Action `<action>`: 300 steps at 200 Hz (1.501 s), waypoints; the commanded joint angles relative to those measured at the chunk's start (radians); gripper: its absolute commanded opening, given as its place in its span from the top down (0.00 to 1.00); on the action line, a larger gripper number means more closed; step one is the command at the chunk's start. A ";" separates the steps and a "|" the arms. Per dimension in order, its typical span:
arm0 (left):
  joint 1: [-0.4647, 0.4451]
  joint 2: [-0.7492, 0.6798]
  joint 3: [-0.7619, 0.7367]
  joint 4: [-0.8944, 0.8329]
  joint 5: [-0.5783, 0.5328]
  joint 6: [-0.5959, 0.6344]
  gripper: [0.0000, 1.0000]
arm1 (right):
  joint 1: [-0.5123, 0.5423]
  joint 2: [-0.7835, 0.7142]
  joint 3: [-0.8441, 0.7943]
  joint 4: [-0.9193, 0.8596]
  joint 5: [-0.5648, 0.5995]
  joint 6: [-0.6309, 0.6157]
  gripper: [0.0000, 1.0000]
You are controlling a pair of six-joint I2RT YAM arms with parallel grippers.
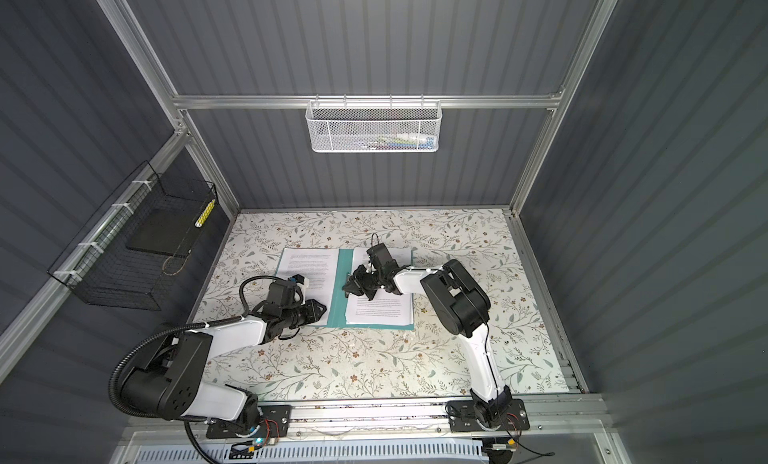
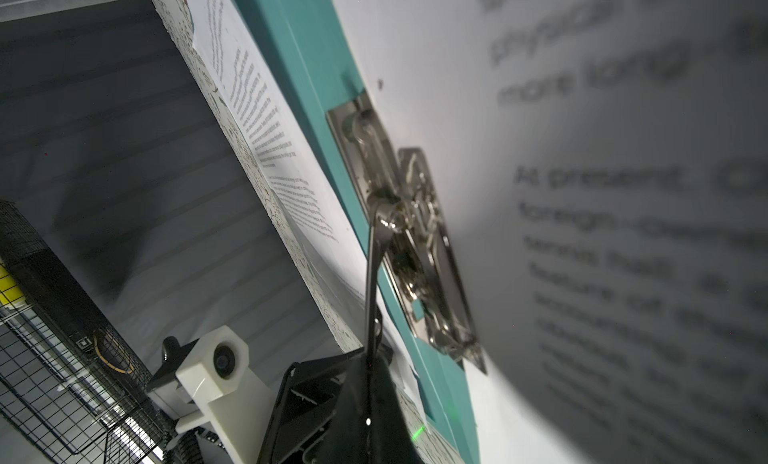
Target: Put the files into the folder
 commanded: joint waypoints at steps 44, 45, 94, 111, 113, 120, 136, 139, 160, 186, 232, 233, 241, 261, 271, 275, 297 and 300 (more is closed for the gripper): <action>0.006 0.035 -0.019 -0.055 -0.001 -0.010 0.74 | -0.017 0.023 -0.013 -0.257 0.054 -0.187 1.00; 0.006 0.035 -0.019 -0.054 0.000 -0.010 0.74 | -0.018 0.025 -0.013 -0.261 0.055 -0.191 1.00; 0.007 0.042 -0.016 -0.058 -0.002 -0.015 0.75 | -0.031 0.062 -0.016 -0.357 0.081 -0.277 1.00; 0.007 0.046 -0.011 -0.061 -0.001 -0.015 0.75 | -0.032 0.076 -0.022 -0.377 0.086 -0.290 1.00; 0.007 0.046 -0.011 -0.060 -0.002 -0.015 0.75 | -0.032 0.076 -0.025 -0.375 0.086 -0.290 1.00; 0.007 0.046 -0.011 -0.058 -0.001 -0.015 0.75 | -0.032 0.080 -0.030 -0.377 0.087 -0.293 1.00; 0.008 0.049 -0.010 -0.060 -0.003 -0.015 0.75 | -0.030 0.101 -0.014 -0.427 0.104 -0.314 1.00; 0.008 0.049 -0.010 -0.060 -0.003 -0.015 0.75 | -0.031 0.104 -0.009 -0.438 0.109 -0.320 1.00; 0.008 0.048 -0.011 -0.060 -0.004 -0.015 0.75 | -0.028 0.127 0.007 -0.484 0.131 -0.338 1.00; 0.006 0.042 -0.012 -0.060 -0.001 -0.013 0.75 | -0.016 0.161 0.052 -0.568 0.165 -0.368 1.00; 0.008 0.038 -0.017 -0.063 -0.001 -0.013 0.74 | 0.003 0.205 0.081 -0.659 0.212 -0.381 1.00; 0.008 0.037 -0.017 -0.063 0.000 -0.013 0.74 | 0.004 0.205 0.080 -0.660 0.214 -0.380 1.00; 0.008 0.036 -0.018 -0.063 0.001 -0.013 0.74 | 0.004 0.203 0.074 -0.667 0.229 -0.376 1.00; 0.008 0.027 -0.022 -0.063 0.000 -0.018 0.74 | -0.001 0.200 0.074 -0.707 0.260 -0.395 1.00; 0.007 0.021 -0.024 -0.066 -0.003 -0.018 0.74 | -0.004 0.197 0.059 -0.707 0.271 -0.397 1.00; 0.007 0.018 -0.025 -0.066 -0.006 -0.018 0.74 | -0.006 0.197 0.053 -0.698 0.269 -0.396 1.00; 0.008 0.012 -0.039 -0.049 -0.012 -0.026 0.74 | -0.008 0.236 0.064 -0.694 0.235 -0.411 1.00; 0.008 0.015 -0.039 -0.047 -0.013 -0.027 0.74 | -0.009 0.245 0.066 -0.695 0.227 -0.415 1.00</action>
